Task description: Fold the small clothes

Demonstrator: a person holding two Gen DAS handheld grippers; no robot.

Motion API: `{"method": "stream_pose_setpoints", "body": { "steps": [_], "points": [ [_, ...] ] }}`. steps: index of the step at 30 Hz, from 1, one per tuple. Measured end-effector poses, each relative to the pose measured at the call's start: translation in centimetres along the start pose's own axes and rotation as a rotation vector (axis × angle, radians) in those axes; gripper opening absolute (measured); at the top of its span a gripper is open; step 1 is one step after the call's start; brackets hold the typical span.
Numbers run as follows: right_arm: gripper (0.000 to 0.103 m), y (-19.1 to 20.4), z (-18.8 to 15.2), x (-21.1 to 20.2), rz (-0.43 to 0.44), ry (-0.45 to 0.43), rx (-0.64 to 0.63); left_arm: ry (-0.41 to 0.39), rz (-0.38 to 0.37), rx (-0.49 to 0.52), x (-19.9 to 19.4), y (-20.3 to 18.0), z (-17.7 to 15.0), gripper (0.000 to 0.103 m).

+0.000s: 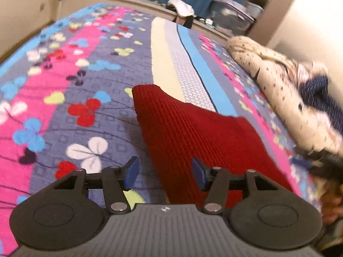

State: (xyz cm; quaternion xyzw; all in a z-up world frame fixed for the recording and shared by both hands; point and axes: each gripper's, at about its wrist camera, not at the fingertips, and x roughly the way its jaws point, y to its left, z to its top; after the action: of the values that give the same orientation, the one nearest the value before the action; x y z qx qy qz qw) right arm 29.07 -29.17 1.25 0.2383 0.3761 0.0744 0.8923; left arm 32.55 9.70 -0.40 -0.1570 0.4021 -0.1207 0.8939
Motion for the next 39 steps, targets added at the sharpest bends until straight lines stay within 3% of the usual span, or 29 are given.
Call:
{"method": "stream_pose_setpoints", "body": {
  "steps": [2,6,9,11,12,13,15,17,19,22,23,26,27,28,29,30,32,34,36,38,39],
  "points": [
    [0.063,0.3,0.3,2.5,0.008,0.038,0.002,0.006,-0.031,-0.052,0.3,0.7,0.4,0.061],
    [0.067,0.9,1.1,6.2,0.032,0.09,-0.002,0.016,-0.082,-0.145,1.7,1.2,1.0,0.073],
    [0.067,1.1,0.9,9.2,0.03,0.167,-0.006,0.039,-0.121,-0.211,2.9,1.8,1.2,0.075],
    [0.067,1.3,0.9,10.6,0.02,0.184,-0.012,0.053,-0.135,-0.234,4.0,1.9,1.2,0.082],
    [0.063,1.4,1.0,10.8,0.023,0.18,-0.012,0.057,-0.141,-0.242,4.7,2.1,1.2,0.086],
    [0.039,1.7,1.0,10.8,0.039,0.173,-0.015,0.061,-0.15,-0.253,5.3,2.1,1.1,0.086],
    [0.023,2.7,1.2,10.6,0.053,0.145,-0.053,0.069,-0.174,-0.281,6.5,2.5,1.2,0.086],
    [0.016,4.0,1.4,10.0,0.079,0.096,-0.107,0.069,-0.19,-0.298,7.3,2.8,1.2,0.078],
    [0.015,4.9,1.9,8.9,0.15,0.021,-0.12,0.054,-0.196,-0.278,7.3,2.8,1.5,0.052],
    [0.015,7.1,2.4,5.8,0.326,-0.15,-0.2,-0.015,-0.217,-0.276,5.2,3.1,3.0,0.035],
    [0.015,7.6,2.3,5.2,0.341,-0.181,-0.226,-0.06,-0.222,-0.279,4.2,3.4,3.6,0.032],
    [0.015,7.9,2.0,6.1,0.23,-0.178,-0.257,-0.158,-0.164,-0.21,2.0,3.7,4.9,0.019],
    [0.017,7.9,1.8,7.0,0.163,-0.144,-0.27,-0.155,-0.119,-0.172,2.0,3.6,5.0,0.019],
    [0.02,7.8,1.4,8.2,0.085,-0.093,-0.286,-0.144,-0.058,-0.141,2.3,3.5,5.0,0.012],
    [0.02,7.6,0.9,9.4,0.009,-0.023,-0.3,-0.123,-0.011,-0.131,2.7,3.6,4.8,0.012],
    [0.02,7.2,0.5,10.6,-0.086,0.054,-0.312,-0.095,-0.009,-0.153,3.0,3.9,4.8,0.013],
    [0.028,5.6,0.4,11.4,-0.252,0.117,-0.254,-0.087,-0.033,-0.215,2.6,4.5,4.7,0.023],
    [0.041,3.5,1.2,10.4,-0.249,0.103,-0.09,-0.135,-0.062,-0.192,1.3,3.7,4.8,0.036],
    [0.041,1.7,2.0,8.9,-0.194,0.072,0.031,-0.13,-0.117,-0.146,0.6,2.8,4.8,0.037],
    [0.043,0.5,2.3,7.7,-0.201,0.058,0.06,-0.069,-0.178,-0.063,1.2,1.3,4.4,0.037],
    [0.046,-0.1,2.4,7.3,-0.212,0.063,0.064,-0.011,-0.158,0.016,2.0,0.3,3.8,0.036]
  ]
}}
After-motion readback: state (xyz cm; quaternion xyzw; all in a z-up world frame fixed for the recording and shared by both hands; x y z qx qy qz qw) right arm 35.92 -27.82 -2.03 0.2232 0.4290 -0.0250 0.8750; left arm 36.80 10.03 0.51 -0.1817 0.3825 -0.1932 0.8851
